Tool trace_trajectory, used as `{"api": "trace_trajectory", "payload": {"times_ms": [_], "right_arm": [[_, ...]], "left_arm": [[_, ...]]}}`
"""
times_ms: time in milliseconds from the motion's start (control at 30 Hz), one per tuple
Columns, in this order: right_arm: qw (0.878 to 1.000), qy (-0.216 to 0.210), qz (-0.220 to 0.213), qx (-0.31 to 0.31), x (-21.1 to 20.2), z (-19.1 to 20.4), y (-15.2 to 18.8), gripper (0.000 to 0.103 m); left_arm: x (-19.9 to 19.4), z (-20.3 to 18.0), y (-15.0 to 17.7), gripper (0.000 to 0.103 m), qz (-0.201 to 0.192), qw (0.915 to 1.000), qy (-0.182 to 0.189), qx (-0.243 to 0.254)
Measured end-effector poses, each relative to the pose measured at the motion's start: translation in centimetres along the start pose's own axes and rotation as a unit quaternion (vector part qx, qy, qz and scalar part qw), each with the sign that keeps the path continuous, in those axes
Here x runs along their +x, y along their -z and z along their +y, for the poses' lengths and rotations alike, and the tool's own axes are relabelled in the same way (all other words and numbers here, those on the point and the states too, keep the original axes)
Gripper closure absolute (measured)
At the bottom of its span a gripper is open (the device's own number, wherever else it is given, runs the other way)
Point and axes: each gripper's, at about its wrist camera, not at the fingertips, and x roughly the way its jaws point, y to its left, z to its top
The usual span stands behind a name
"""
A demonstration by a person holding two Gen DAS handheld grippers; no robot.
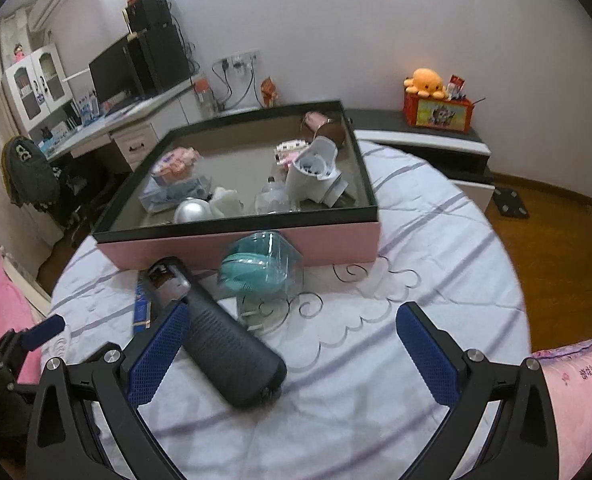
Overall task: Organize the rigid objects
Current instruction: 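Grasp the blue box with the left gripper while the right gripper grasps the teal clear case, then carry the blue box and teal case into the pink tray and open both grippers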
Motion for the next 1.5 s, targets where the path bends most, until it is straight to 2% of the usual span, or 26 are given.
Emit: {"api": "trace_trajectory", "payload": {"times_ms": [267,367,433,500,567,600,667,700,767,833,1000,1267,1500], "right_arm": [[0.999,-0.014,0.034,-0.004,3.8,0.6,-1.5,0.000],[0.998,-0.026,0.048,0.003,5.2,0.8,-1.7,0.001],[0.998,-0.027,0.061,0.005,6.3,0.9,-1.7,0.013],[0.997,-0.038,0.065,0.009,6.9,1.0,-1.6,0.024],[0.997,-0.038,0.061,-0.001,7.0,1.5,-1.5,0.031],[0.998,-0.035,0.060,-0.004,6.9,1.6,-1.5,0.035],[0.998,-0.038,0.058,-0.006,6.7,1.6,-1.3,0.035],[0.998,-0.041,0.056,-0.002,6.5,1.4,-1.2,0.035],[0.998,-0.042,0.049,0.006,5.9,0.8,-0.9,0.035],[0.998,-0.041,0.041,0.014,5.2,0.3,-0.6,0.035],[0.998,-0.038,0.034,0.021,3.8,-0.7,-0.3,0.035],[0.999,-0.037,0.019,0.026,1.6,-1.0,0.1,0.035],[0.999,-0.044,-0.006,0.015,-0.9,-0.3,-0.7,0.035]], "left_arm": [[4.4,0.1,-0.9,0.002,0.027,0.9996,-0.012,-0.004],[4.9,0.0,-1.2,0.003,0.023,0.9996,-0.015,-0.003],[5.2,0.1,-1.5,0.006,0.018,0.9998,-0.009,-0.007],[5.3,0.3,-1.9,0.014,0.011,0.9999,-0.004,-0.011],[5.2,0.7,-2.1,0.030,0.005,0.9999,0.003,-0.014],[5.1,0.9,-2.1,0.034,0.001,0.9998,0.010,-0.016],[4.7,1.2,-2.0,0.051,-0.001,0.9997,0.020,-0.014],[4.6,1.4,-2.0,0.055,0.000,0.9995,0.029,-0.015],[4.4,1.6,-1.9,0.078,0.004,0.9989,0.042,-0.017],[4.2,1.7,-1.7,0.083,0.005,0.9986,0.050,-0.019],[3.6,2.5,-1.3,0.083,0.006,0.9967,0.074,-0.034],[0.8,2.2,-0.9,0.083,-0.015,0.9975,0.066,-0.022],[-2.3,2.5,-2.0,0.083,-0.045,0.9965,0.068,-0.017]]}}
